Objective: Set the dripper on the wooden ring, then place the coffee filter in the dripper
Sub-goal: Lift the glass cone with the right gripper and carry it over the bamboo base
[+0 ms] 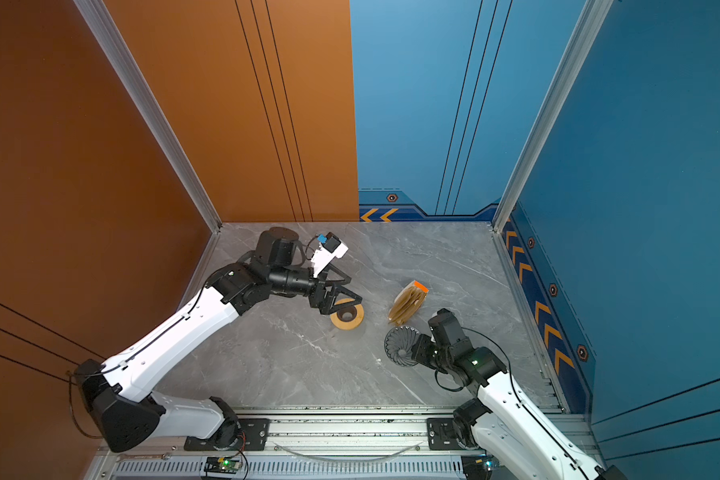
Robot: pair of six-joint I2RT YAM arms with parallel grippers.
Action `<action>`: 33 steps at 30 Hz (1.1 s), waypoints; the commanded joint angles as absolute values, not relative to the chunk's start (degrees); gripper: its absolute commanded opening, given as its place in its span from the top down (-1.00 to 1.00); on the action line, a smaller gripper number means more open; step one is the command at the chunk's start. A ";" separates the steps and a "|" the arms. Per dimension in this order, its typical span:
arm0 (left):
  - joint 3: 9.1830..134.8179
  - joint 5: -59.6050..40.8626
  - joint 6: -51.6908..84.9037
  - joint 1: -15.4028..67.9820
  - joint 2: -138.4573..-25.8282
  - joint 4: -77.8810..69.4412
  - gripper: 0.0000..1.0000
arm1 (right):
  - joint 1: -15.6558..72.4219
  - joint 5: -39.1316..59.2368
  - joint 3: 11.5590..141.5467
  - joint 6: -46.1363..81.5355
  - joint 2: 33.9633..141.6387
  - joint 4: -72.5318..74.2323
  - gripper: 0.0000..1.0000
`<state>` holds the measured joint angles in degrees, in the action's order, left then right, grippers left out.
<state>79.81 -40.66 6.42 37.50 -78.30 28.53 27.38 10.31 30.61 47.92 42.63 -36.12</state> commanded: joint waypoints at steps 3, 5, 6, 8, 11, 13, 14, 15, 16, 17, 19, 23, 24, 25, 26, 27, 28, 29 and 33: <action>79.98 -39.44 5.04 36.33 -76.31 29.49 -0.95 | 28.28 11.43 35.70 48.26 44.05 -33.75 0.82; 80.07 -39.40 5.03 35.42 -76.02 29.52 -0.96 | 28.62 11.12 37.46 48.09 45.16 -33.49 0.82; 80.07 -39.46 5.06 34.81 -75.80 29.50 -0.95 | 28.89 10.99 38.47 47.91 45.93 -33.19 0.82; 80.16 -39.55 5.17 33.41 -75.38 29.51 -0.95 | 29.31 10.90 40.35 47.52 47.69 -32.47 0.82; 80.16 -39.57 5.16 31.50 -74.68 29.45 -0.95 | 30.20 10.64 43.75 46.47 51.37 -31.74 0.82; 80.08 -39.48 5.14 30.35 -74.24 29.27 -0.95 | 30.95 10.35 46.16 45.68 54.18 -31.48 0.82; 80.00 -39.38 5.10 29.64 -74.01 29.14 -0.95 | 31.47 10.13 47.64 45.24 55.77 -31.39 0.82; 79.99 -39.38 5.23 29.17 -73.72 29.04 -0.95 | 31.90 9.95 49.16 44.88 57.39 -31.38 0.82; 79.89 -39.44 5.30 28.71 -73.53 28.84 -0.95 | 32.35 9.85 50.52 44.61 58.83 -31.46 0.81; 79.74 -39.43 5.45 28.26 -73.31 28.62 -0.95 | 32.84 9.71 52.02 44.33 60.60 -31.64 0.81; 79.48 -39.46 5.81 27.40 -72.82 28.12 -0.95 | 33.85 9.58 55.41 43.76 63.73 -32.13 0.81; 78.84 -39.87 6.50 25.96 -71.96 26.74 -0.95 | 35.89 9.62 61.64 42.35 69.76 -33.28 0.80; 78.67 -40.11 6.71 25.63 -71.79 26.39 -0.95 | 36.26 10.00 63.25 42.11 71.34 -33.50 0.79; 78.67 -40.44 6.85 25.26 -71.81 26.31 -0.95 | 36.56 10.28 64.61 41.81 72.64 -33.72 0.79; 78.66 -40.97 6.99 25.09 -71.87 26.14 -0.95 | 36.85 10.54 65.98 41.56 74.15 -33.96 0.79; 78.74 -41.58 7.06 24.97 -71.98 26.10 -0.95 | 37.14 10.71 67.24 41.34 75.40 -34.06 0.79; 78.88 -41.91 7.28 24.95 -72.22 26.08 -0.95 | 37.40 10.85 68.44 41.05 76.81 -34.18 0.79; 78.84 -42.22 7.51 24.96 -72.26 26.02 -0.95 | 37.70 11.05 69.96 40.69 78.01 -34.35 0.79; 78.66 -42.54 7.67 24.96 -72.17 25.58 -0.95 | 38.41 11.45 74.31 39.83 82.67 -35.40 0.79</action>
